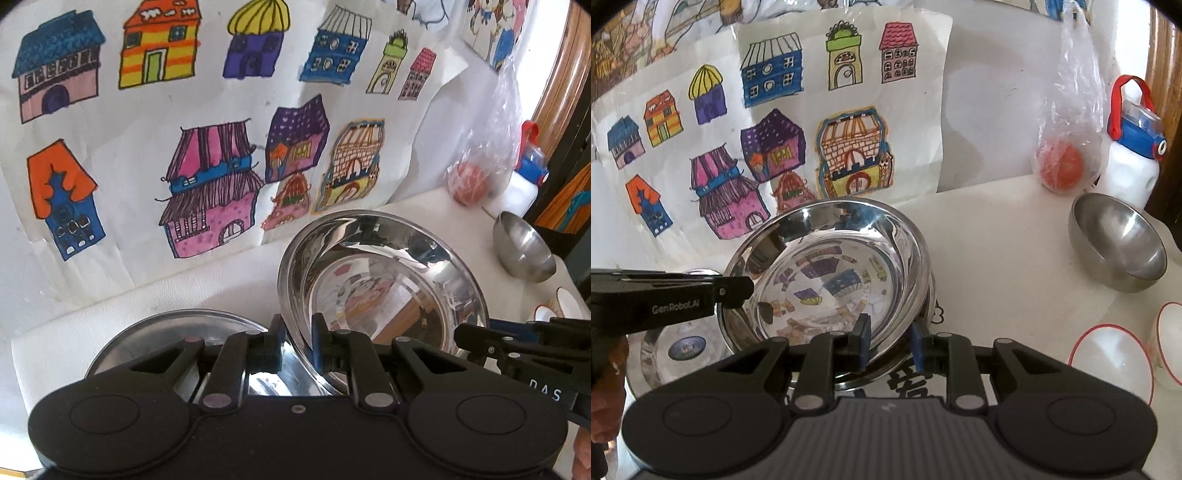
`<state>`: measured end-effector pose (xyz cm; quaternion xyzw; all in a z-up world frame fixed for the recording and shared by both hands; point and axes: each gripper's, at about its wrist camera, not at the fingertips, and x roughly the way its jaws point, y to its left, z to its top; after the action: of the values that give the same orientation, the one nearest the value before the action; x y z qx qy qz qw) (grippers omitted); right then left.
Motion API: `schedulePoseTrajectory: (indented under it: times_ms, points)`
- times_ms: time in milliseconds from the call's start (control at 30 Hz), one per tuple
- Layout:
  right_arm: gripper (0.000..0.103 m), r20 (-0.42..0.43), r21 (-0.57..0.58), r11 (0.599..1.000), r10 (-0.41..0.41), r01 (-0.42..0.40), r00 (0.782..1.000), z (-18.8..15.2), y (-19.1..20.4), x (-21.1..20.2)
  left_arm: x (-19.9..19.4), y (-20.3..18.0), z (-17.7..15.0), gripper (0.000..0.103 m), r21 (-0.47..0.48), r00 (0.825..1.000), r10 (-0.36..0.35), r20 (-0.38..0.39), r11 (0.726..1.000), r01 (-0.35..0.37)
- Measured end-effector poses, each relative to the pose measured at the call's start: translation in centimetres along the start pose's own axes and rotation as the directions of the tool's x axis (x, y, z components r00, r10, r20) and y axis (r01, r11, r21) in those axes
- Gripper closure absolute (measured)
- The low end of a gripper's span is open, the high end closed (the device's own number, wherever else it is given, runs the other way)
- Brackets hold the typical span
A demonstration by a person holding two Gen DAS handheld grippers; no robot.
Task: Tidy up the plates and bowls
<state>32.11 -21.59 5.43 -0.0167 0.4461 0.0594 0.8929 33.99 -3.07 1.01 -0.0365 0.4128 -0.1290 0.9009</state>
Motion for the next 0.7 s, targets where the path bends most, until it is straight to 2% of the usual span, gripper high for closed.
schedulePoseTrajectory:
  times_ms: [267, 700]
  points:
    - [0.075, -0.028, -0.026, 1.0, -0.016, 0.015, 0.999, 0.2, 0.2, 0.1, 0.4, -1.1, 0.1, 0.087, 0.06, 0.999, 0.047, -0.012, 0.997, -0.047]
    - [0.071, -0.07, -0.064, 0.998, -0.029, 0.024, 0.997, 1.0, 0.4, 0.1, 0.8, -2.0, 0.6, 0.086, 0.124, 0.995, 0.089, -0.041, 0.989, -0.084]
